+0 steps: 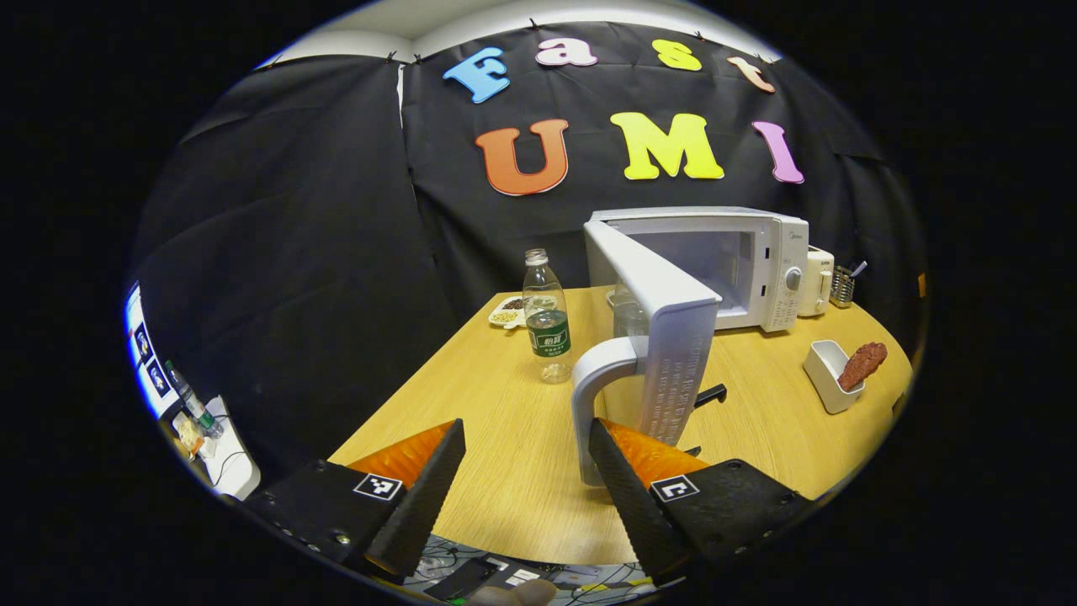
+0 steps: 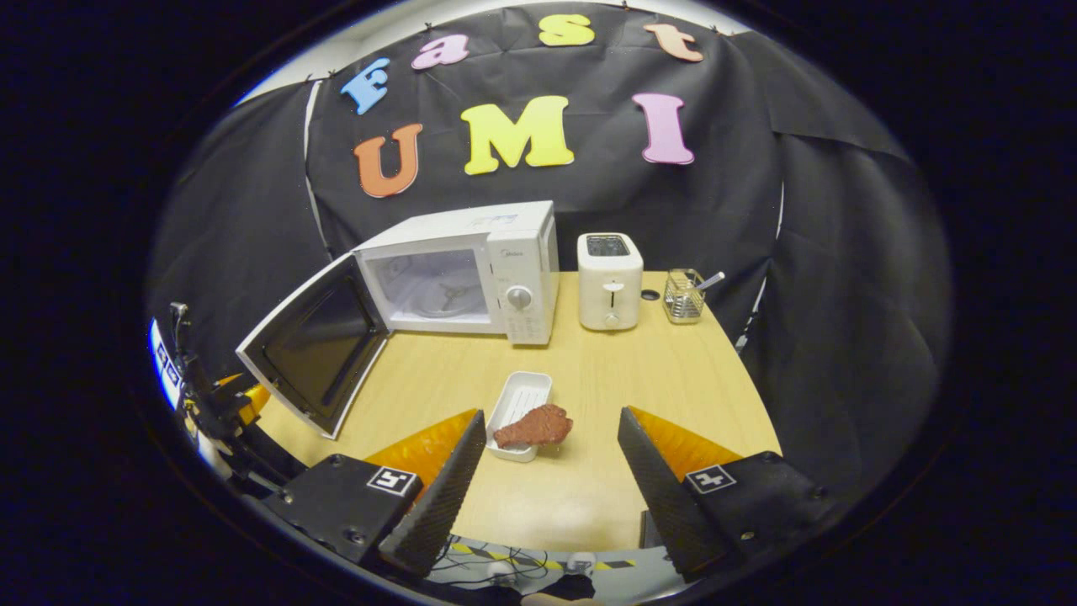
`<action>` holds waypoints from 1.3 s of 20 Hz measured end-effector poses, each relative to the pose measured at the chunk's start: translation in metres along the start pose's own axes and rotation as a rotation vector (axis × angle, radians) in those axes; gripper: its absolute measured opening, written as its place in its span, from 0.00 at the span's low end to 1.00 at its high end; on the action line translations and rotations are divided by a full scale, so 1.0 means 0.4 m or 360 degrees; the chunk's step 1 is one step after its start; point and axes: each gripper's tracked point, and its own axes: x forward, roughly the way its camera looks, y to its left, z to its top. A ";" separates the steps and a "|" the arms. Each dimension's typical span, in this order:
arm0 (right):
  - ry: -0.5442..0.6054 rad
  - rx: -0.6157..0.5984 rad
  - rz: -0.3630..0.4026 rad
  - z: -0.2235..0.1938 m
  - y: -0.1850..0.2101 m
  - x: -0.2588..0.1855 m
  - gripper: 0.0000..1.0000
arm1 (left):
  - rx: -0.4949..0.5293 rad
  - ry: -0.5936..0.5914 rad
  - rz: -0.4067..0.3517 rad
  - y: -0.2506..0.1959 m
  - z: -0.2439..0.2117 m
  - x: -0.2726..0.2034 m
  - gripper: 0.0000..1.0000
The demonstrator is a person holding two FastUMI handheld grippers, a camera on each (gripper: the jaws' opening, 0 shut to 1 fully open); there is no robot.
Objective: Open the microwave oven with the left hand, put the food in, and close the microwave oven.
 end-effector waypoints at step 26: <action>0.0841 0.0965 0.0939 -0.160 -0.004 0.374 0.13 | -0.0127 0.0176 0.0318 -0.200 0.099 -0.215 0.95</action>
